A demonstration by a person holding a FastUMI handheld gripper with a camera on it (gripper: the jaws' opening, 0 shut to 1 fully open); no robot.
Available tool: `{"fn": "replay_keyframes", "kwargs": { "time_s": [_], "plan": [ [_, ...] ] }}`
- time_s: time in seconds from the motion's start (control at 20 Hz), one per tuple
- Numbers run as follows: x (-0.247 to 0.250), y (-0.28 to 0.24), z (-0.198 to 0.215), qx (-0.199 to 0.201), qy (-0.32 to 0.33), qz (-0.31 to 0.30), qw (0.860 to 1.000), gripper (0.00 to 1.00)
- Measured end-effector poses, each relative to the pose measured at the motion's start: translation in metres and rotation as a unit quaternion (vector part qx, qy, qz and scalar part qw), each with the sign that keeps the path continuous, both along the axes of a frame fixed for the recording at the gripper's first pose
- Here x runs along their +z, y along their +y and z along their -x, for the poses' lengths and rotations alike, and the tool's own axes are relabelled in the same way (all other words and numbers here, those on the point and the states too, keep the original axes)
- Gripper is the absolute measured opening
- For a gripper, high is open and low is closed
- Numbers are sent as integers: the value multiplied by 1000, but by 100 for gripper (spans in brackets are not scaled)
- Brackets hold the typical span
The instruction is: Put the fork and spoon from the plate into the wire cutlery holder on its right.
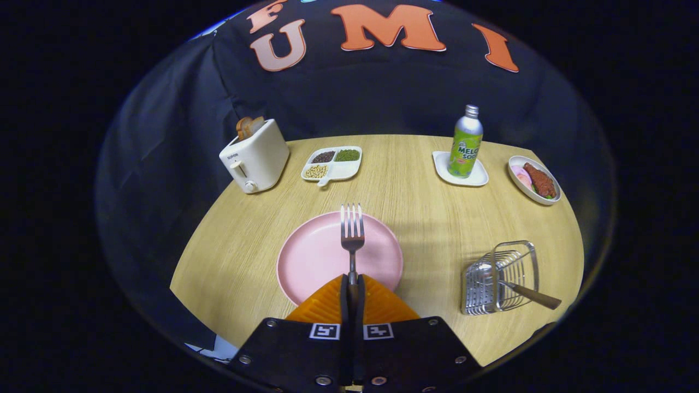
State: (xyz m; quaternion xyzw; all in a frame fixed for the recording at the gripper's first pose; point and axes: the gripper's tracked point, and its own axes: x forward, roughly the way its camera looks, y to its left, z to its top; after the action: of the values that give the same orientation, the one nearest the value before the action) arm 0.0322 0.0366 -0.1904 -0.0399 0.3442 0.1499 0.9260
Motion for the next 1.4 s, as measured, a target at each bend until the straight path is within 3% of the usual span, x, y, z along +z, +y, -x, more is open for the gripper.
{"fn": "replay_keyframes", "kwargs": {
  "time_s": [0.35,0.7,1.1,1.4],
  "plan": [
    [44,-87,13,-32,9,66,997,1],
    [52,-148,36,-50,105,110,987,1],
    [39,-157,48,-38,239,144,959,2],
    [34,-158,29,-34,280,165,945,3]
  ]
}}
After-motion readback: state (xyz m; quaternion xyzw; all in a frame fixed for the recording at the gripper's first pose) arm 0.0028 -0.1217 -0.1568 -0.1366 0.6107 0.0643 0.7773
